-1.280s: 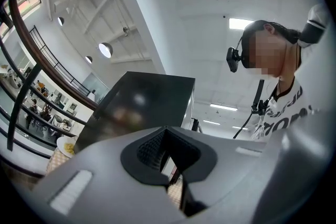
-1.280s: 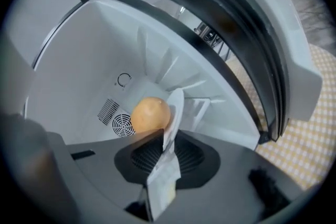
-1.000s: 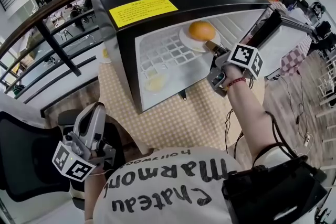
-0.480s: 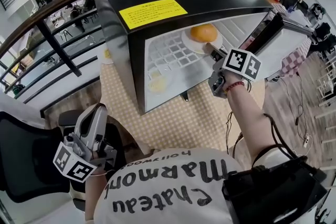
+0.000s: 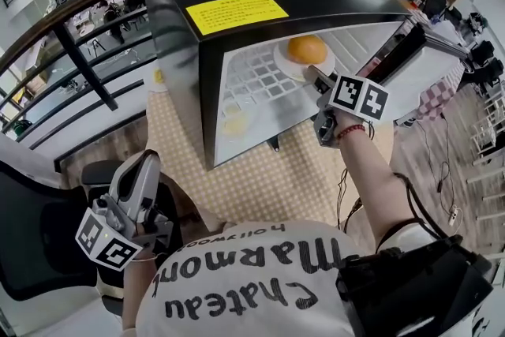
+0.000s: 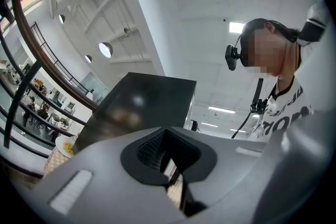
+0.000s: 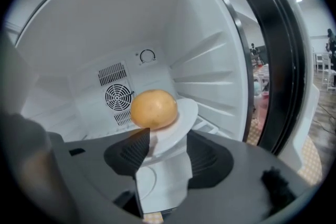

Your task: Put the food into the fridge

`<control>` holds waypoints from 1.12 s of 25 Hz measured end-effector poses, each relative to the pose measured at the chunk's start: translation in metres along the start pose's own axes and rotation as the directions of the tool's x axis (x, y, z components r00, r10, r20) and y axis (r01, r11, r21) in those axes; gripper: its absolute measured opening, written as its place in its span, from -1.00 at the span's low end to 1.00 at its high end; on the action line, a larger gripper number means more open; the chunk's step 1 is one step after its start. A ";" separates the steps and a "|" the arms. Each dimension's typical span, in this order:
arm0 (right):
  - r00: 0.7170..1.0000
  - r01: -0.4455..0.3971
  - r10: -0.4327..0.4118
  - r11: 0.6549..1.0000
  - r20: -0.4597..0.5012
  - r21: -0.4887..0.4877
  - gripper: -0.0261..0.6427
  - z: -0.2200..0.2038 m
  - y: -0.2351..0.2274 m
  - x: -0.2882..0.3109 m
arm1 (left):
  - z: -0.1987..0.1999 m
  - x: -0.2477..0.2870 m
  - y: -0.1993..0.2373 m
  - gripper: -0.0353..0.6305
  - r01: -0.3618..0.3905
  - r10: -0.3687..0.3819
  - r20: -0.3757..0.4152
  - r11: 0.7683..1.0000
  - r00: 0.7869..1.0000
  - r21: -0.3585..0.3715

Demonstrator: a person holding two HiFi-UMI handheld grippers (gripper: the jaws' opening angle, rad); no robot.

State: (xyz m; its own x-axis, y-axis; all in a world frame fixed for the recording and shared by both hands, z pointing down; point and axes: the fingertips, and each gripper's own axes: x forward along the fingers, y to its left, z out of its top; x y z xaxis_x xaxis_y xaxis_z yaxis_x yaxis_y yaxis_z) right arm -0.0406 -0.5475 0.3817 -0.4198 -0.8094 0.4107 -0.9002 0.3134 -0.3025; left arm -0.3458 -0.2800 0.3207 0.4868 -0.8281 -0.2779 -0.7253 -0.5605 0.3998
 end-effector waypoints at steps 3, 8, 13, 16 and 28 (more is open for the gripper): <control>1.000 0.019 -0.019 1.000 -0.012 -0.001 -0.21 -0.003 -0.003 -0.001 | 0.001 -0.001 0.000 -0.88 0.003 -0.003 0.005 1.000 1.000 0.004; 0.999 0.038 -0.040 0.998 -0.022 -0.050 -0.19 -0.007 -0.003 0.000 | 0.002 -0.003 0.000 -0.88 -0.001 0.001 0.005 1.000 1.000 0.006; 0.998 0.056 -0.058 0.994 -0.020 -0.099 -0.17 -0.007 -0.006 -0.001 | -0.001 -0.004 -0.007 -0.88 -0.005 0.005 -0.002 1.000 1.000 0.010; 0.998 0.053 -0.055 0.995 -0.022 -0.087 -0.16 -0.006 -0.006 -0.002 | 0.000 -0.007 -0.011 -0.88 -0.012 0.012 -0.004 1.000 1.000 0.014; 0.997 0.045 -0.046 0.999 -0.055 -0.007 -0.14 -0.011 -0.014 -0.007 | 0.005 -0.021 -0.027 -0.88 -0.036 0.036 0.014 0.998 0.999 0.053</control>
State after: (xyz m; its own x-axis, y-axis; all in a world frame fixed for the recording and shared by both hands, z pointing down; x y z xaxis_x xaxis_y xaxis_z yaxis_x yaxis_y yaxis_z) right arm -0.0268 -0.5407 0.3930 -0.3839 -0.7941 0.4711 -0.9191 0.2796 -0.2776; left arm -0.3389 -0.2474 0.3114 0.4537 -0.8475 -0.2757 -0.7675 -0.5288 0.3624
